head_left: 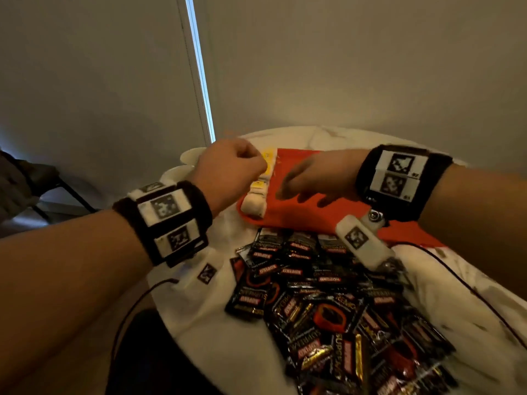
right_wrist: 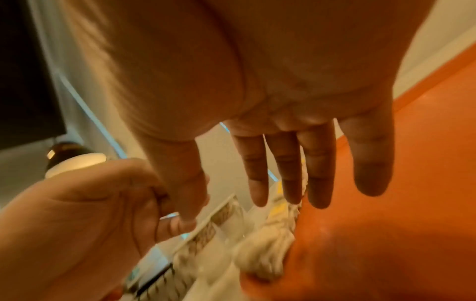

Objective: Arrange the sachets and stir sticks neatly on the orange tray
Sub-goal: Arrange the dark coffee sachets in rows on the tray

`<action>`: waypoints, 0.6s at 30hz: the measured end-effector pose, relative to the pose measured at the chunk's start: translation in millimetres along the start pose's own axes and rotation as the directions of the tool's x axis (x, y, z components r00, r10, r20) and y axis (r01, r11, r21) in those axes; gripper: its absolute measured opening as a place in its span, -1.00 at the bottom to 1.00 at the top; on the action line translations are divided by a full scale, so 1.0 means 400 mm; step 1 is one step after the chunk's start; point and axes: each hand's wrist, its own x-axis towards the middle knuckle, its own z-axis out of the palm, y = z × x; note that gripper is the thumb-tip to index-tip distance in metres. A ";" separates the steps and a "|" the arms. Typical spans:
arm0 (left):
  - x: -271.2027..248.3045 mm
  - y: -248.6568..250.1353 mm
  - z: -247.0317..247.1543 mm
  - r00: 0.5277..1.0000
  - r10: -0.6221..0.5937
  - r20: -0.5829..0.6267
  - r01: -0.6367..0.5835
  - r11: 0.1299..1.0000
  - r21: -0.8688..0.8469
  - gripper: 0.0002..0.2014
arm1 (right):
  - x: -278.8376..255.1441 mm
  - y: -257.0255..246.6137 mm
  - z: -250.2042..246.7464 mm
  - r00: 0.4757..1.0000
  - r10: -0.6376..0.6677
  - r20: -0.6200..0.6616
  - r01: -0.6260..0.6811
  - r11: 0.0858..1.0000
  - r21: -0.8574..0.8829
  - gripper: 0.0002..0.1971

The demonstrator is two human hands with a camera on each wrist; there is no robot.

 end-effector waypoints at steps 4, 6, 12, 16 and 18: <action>-0.114 -0.036 -0.046 0.908 -0.230 0.351 0.103 0.934 0.343 -0.67 | -0.104 0.008 0.061 0.993 0.028 0.117 0.015 0.937 -0.349 -0.32; -0.155 -0.041 -0.067 0.805 -0.361 0.471 0.136 0.885 0.446 -0.34 | -0.139 0.016 0.084 0.985 0.042 0.170 0.039 0.894 -0.446 -0.13; -0.218 -0.044 -0.035 0.766 -0.371 0.524 -0.102 0.736 0.669 0.19 | -0.181 -0.011 0.155 0.983 -0.040 0.180 0.155 0.705 -0.692 0.11; -0.195 -0.048 -0.009 0.836 -0.333 0.436 -0.078 0.715 0.695 -0.03 | -0.160 -0.023 0.178 0.979 -0.108 0.174 0.201 0.670 -0.715 -0.29; -0.186 -0.043 -0.004 0.848 -0.357 0.391 0.028 0.767 0.641 -0.18 | -0.153 -0.016 0.177 0.978 -0.157 0.135 0.206 0.676 -0.707 -0.43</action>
